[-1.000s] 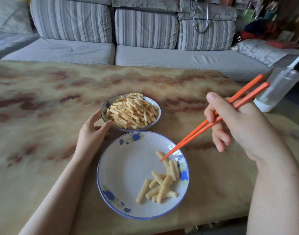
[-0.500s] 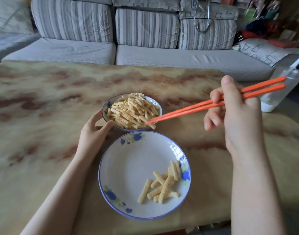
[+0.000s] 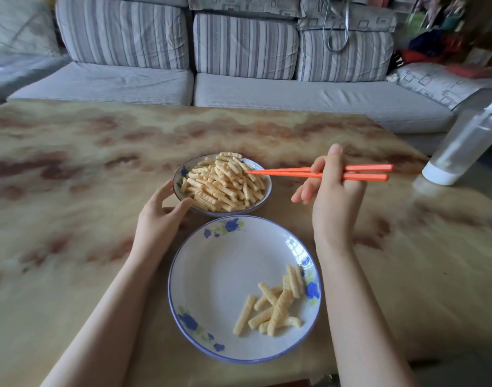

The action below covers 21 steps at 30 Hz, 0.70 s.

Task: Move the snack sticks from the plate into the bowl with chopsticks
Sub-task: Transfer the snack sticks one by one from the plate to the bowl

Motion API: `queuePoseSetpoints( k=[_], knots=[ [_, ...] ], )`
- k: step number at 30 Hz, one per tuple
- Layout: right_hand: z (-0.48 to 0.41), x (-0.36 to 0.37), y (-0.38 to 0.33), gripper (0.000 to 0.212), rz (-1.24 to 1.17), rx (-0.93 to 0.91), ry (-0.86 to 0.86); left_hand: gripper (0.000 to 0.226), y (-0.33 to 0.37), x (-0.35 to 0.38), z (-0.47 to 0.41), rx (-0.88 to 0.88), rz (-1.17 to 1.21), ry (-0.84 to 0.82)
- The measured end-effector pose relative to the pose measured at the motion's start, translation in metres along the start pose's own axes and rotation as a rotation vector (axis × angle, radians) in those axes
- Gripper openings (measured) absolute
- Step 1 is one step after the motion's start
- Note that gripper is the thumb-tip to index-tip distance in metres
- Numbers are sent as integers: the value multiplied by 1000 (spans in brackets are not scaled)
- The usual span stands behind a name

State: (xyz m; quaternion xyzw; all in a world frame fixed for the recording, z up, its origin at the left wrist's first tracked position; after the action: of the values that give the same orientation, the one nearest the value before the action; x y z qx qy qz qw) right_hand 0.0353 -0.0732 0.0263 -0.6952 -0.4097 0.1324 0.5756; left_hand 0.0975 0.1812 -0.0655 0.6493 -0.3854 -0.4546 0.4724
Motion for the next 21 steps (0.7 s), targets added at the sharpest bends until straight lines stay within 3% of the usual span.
queuePoseSetpoints(
  k=[16,21],
  knots=[
    [-10,-14,-15,44,-6,12,-75,44,3,0,1,8,1,5],
    [-13,-23,-34,42,2,116,-379,45,2,0,0,16,-9,-2]
  ],
)
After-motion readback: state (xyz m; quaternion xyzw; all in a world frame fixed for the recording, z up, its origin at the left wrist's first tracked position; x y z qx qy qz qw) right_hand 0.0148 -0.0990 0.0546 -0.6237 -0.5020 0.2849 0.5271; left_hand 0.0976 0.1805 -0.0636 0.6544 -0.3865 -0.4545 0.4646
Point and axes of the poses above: each hand's wrist, its own z-axis away from the middle knuckle, its own x-axis out of the palm, y = z × x, the point moved 5 cm from there along -z, towards the middle knuckle, and after that the axes turned 5 degrees about y, right-handed, at the moved point
